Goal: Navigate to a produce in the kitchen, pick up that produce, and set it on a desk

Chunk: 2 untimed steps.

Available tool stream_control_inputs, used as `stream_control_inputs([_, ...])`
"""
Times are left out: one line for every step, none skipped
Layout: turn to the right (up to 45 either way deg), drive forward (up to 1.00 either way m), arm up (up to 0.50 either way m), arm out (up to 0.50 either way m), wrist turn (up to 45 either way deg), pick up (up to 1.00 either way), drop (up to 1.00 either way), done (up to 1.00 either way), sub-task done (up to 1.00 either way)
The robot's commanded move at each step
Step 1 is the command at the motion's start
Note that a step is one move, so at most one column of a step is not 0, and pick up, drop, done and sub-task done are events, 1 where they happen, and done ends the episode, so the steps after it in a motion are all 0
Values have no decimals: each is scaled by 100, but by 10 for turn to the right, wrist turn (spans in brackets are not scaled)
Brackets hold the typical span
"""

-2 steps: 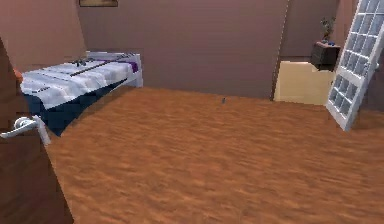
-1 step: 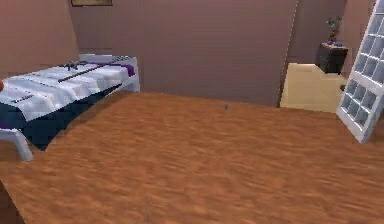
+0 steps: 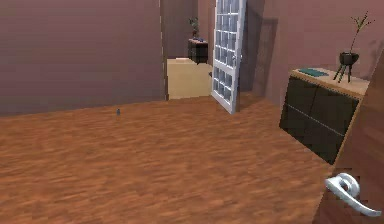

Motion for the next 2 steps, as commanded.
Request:
stream_control_inputs([0, 25, 0, 0, 0, 0, 0, 0, 0])
stream_control_inputs([0, 100, 0, 0, 0, 0, 0, 0, 0])
